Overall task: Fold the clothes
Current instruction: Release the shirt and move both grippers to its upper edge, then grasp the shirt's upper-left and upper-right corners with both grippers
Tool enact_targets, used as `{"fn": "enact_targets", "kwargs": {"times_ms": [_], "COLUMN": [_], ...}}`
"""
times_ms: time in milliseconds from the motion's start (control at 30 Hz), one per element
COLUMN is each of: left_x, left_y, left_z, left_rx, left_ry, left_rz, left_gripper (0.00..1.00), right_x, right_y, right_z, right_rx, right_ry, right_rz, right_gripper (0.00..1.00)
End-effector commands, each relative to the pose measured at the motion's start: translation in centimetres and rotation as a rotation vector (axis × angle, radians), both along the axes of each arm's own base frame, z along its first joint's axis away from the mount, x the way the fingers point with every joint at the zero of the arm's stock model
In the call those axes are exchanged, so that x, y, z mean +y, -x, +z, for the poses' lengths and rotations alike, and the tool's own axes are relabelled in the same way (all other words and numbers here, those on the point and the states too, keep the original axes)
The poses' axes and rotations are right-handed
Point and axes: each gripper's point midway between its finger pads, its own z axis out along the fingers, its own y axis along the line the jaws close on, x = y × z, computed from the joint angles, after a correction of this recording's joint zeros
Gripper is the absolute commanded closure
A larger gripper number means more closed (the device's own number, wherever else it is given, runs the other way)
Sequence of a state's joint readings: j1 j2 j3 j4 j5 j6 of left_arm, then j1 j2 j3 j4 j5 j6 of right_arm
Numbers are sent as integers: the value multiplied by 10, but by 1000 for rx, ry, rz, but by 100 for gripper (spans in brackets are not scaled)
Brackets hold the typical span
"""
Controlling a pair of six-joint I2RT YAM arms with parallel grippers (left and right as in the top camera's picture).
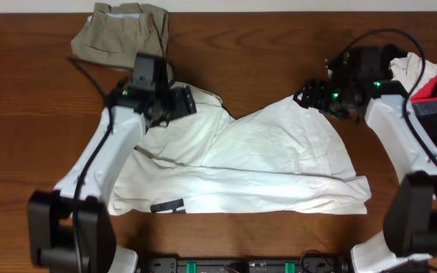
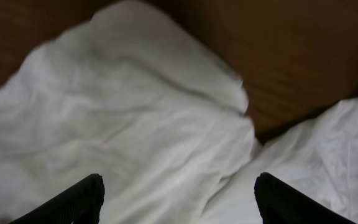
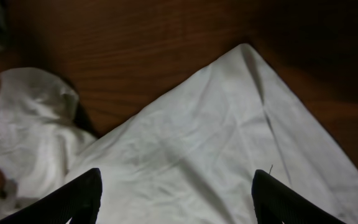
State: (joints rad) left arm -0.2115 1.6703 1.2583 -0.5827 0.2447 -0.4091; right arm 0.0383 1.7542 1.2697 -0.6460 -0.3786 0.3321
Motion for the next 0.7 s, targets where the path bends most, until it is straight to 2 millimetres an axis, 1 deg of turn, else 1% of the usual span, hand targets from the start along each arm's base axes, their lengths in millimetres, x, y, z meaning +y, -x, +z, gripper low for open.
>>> {"fn": "enact_targets", "kwargs": {"times_ms": [0,67,167,233,300,400,533,667], "left_x": [1,7,15,20,25,32,33,32], "left_y": [-29,-44,-61,-68,-75,-86,-102,-103], "left_z": [0,-7,-26,-38,-46,-51,-55,-65], "left_rx": [-34,-42,-37,-34,-40,-67,-118,-107], "left_ry": [-39,-70,-74,-77,-78,-74,-71,-73], "left_rz": [-23,-13,6,15,25,42,42,41], "left_gripper": [21,21,22,23,24,28,28,28], "right_x": [-10,-10,-9,-9,-9,-8,-8,-7], "right_y": [-14,-19,-24,-26,-31,-36,-43,-43], "right_z": [-22,-37,-61,-71,-79,-82,-82,-84], "right_rx": [21,33,62,68,63,46,23,23], "right_ry": [82,85,87,87,87,85,81,81], "right_rz": [-14,-10,-8,-7,-8,-8,-15,-14], "right_gripper": [25,25,26,26,26,27,27,27]}}
